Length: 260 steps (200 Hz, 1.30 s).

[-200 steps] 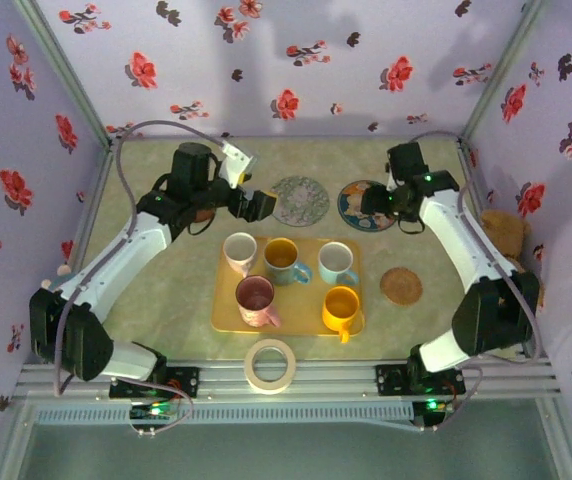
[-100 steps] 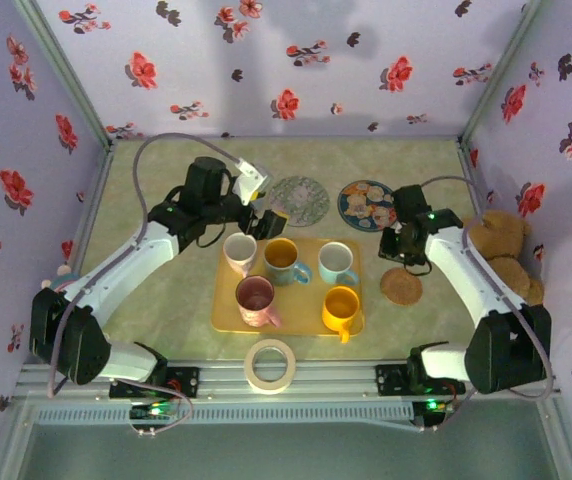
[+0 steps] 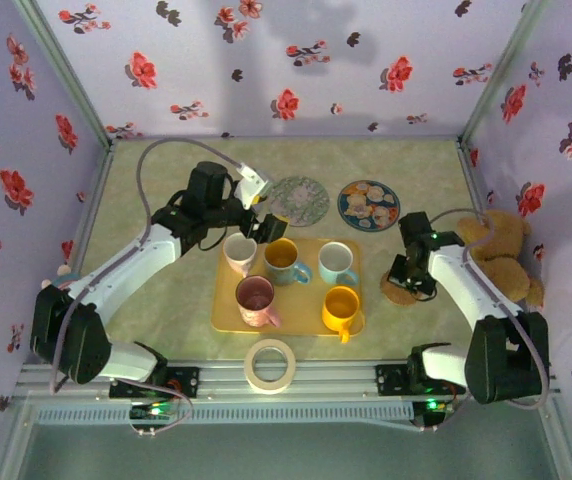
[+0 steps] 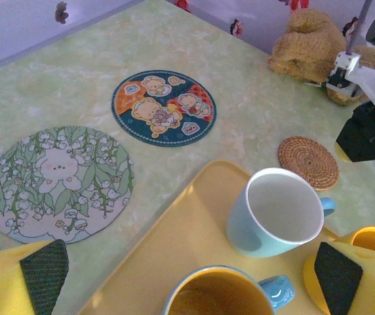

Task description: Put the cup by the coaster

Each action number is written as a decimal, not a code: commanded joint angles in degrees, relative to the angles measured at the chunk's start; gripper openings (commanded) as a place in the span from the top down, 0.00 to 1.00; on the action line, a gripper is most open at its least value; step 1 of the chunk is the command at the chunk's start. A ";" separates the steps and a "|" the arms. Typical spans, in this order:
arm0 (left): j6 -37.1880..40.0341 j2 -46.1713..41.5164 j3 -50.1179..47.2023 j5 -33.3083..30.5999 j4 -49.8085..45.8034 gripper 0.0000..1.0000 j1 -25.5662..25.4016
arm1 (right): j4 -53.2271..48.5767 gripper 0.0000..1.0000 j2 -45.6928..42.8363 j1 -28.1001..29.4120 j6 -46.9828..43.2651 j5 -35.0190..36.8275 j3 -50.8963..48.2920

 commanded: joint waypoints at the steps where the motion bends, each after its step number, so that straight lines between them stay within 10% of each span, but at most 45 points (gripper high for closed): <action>1: 0.51 1.63 -0.53 1.48 2.55 0.01 -0.41 | 2.81 1.00 1.04 -1.43 3.11 0.38 -2.13; 260: -1.98 12.30 7.29 0.34 4.24 0.00 -0.43 | 14.79 1.00 28.99 -10.85 -5.82 2.64 14.50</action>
